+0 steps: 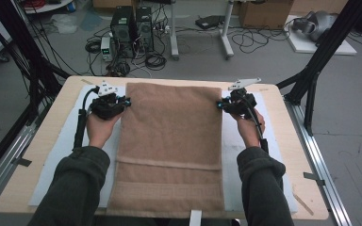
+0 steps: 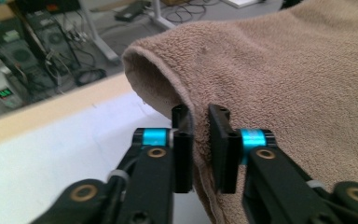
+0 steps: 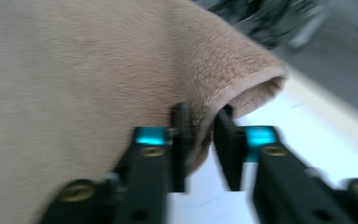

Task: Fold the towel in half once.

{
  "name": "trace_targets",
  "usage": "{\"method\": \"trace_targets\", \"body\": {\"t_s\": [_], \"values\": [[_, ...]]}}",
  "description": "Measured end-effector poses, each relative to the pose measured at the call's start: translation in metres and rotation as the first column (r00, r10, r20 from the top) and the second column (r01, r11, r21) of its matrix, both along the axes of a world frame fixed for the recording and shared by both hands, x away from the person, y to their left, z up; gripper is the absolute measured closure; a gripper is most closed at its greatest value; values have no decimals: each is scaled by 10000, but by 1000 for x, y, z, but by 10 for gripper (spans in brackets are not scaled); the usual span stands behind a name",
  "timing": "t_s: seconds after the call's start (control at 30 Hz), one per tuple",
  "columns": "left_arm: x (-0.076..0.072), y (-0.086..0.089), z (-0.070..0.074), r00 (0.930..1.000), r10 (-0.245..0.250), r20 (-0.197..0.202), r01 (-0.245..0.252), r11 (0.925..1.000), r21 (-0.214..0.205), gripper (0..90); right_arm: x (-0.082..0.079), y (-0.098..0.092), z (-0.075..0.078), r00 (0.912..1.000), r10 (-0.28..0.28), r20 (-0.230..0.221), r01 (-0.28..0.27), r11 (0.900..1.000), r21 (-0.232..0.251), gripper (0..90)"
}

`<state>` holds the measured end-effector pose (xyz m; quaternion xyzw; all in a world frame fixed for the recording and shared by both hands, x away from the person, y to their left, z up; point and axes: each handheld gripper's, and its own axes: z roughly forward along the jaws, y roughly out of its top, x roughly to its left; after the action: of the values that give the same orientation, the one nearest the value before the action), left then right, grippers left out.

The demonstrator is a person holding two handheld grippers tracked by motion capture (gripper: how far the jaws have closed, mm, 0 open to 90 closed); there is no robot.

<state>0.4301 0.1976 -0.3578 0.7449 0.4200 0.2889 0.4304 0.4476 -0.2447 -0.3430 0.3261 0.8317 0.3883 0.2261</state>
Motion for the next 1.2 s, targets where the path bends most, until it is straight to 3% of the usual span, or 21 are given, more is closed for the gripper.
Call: {"method": "trace_targets", "body": {"t_s": [0.03,0.07,0.13,0.2,0.3,0.37,0.4,0.47,0.53,0.67,0.83,0.93,1.13,1.2], "values": [[3,2,0,9998,102,-152,-104,9999,-128,636,4,-3,-2,9999,-158,20,157,9997,184,621],[5,6,-2,9996,111,-277,-117,9997,-235,591,8,-6,-6,9992,-297,-272,310,9983,491,578],[5,11,-5,9980,3,-634,-21,9996,-272,567,12,-10,-17,9940,-273,-1063,344,9972,663,538],[0,16,-10,9968,-165,-782,138,9993,-347,545,10,-11,-25,9890,-117,-1473,198,9984,537,508],[-13,20,-16,9946,-588,-857,550,9974,-462,514,6,-8,-27,9718,234,-2348,-52,9969,781,472],[-23,20,-20,9911,-892,-989,846,9952,-502,500,-3,-2,-22,9723,453,-2295,-351,9982,485,462],[-26,20,-21,9857,-1062,-1311,1010,9939,-452,488,-7,1,-18,9718,572,-2288,-468,9976,505,452],[-39,20,-22,9866,-1302,-988,1267,9911,-401,468,-18,5,-9,9751,891,-2031,-760,9946,712,452],[-49,21,-23,9860,-1459,-812,1418,9884,-547,470,-32,8,-2,9844,1029,-1426,-949,9936,620,454],[-68,25,-27,9833,-1700,-642,1658,9839,-665,456,-49,4,-1,9837,1264,-1277,-1159,9895,865,431],[-90,28,-33,9774,-2016,-641,1973,9780,-675,420,-69,-4,-12,9828,1314,-1300,-1193,9881,966,420],[-103,25,-39,9717,-2237,-759,2199,9740,-553,390,-81,-5,-22,9809,1341,-1408,-1264,9900,627,417],[-123,20,-56,9640,-2508,-885,2493,9680,-279,411,-105,-3,-42,9737,1793,-1407,-1697,9824,777,439],[-126,18,-62,9568,-2654,-1189,2657,9640,-141,436,-110,-1,-50,9708,1947,-1403,-1860,9799,725,462]]}}
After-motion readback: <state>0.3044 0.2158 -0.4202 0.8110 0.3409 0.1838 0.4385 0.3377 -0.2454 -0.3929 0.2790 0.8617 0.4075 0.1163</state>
